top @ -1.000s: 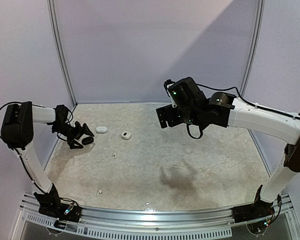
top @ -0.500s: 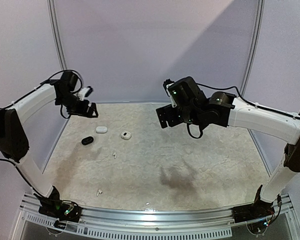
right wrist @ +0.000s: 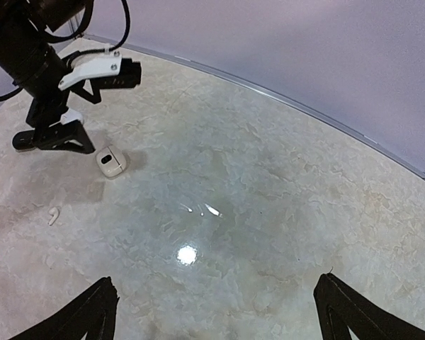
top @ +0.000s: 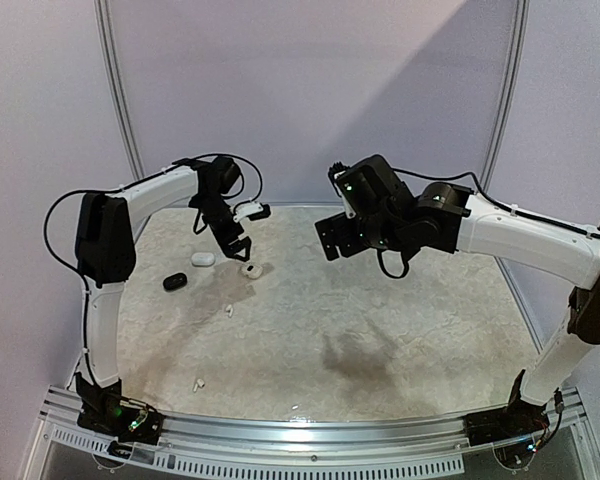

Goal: Insert the wireless bluetooth earbuds into the charging case

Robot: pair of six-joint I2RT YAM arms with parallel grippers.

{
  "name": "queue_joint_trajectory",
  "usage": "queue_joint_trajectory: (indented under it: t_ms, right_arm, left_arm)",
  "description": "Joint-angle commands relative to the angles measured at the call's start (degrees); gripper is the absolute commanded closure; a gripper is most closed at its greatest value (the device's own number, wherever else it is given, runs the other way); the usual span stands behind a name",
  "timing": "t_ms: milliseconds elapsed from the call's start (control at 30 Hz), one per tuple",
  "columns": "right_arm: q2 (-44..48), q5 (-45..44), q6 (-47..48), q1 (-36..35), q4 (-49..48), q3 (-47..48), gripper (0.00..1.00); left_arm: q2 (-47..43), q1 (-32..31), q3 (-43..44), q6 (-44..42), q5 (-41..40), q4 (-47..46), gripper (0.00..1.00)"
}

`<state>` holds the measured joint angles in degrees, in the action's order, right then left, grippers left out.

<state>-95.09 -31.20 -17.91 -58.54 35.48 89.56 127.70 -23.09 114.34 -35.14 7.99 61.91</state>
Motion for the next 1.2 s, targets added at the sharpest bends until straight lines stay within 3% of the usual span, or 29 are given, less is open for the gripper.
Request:
queue_joint_trajectory:
  t_ms: [0, 167, 433, 633, 1167]
  right_arm:
    - [0.07, -1.04, -2.07, -0.62, 3.10, 1.27, 0.01]
    - [-0.27, -1.48, -2.53, -0.80, 3.55, 2.05, 0.01]
    - [-2.37, -1.05, -1.72, -0.99, 5.31, 4.48, 0.01]
    - [-2.43, -1.09, -1.61, -1.01, 4.83, 4.40, 0.01]
    - [-2.30, -1.49, -1.82, -1.02, 4.77, 3.78, 0.01]
  left_arm:
    - [-0.86, 0.25, -4.40, 25.19, 0.06, -14.93, 0.01]
    - [-0.69, -0.62, -10.08, 37.57, -3.45, -19.97, 0.01]
    - [0.44, -3.88, -14.05, 37.82, -11.25, -23.45, 0.01]
    - [1.22, -5.47, -16.39, 37.61, -12.45, -23.86, 0.05]
    - [3.65, -5.56, -16.08, 38.44, -10.53, -21.43, 0.42]
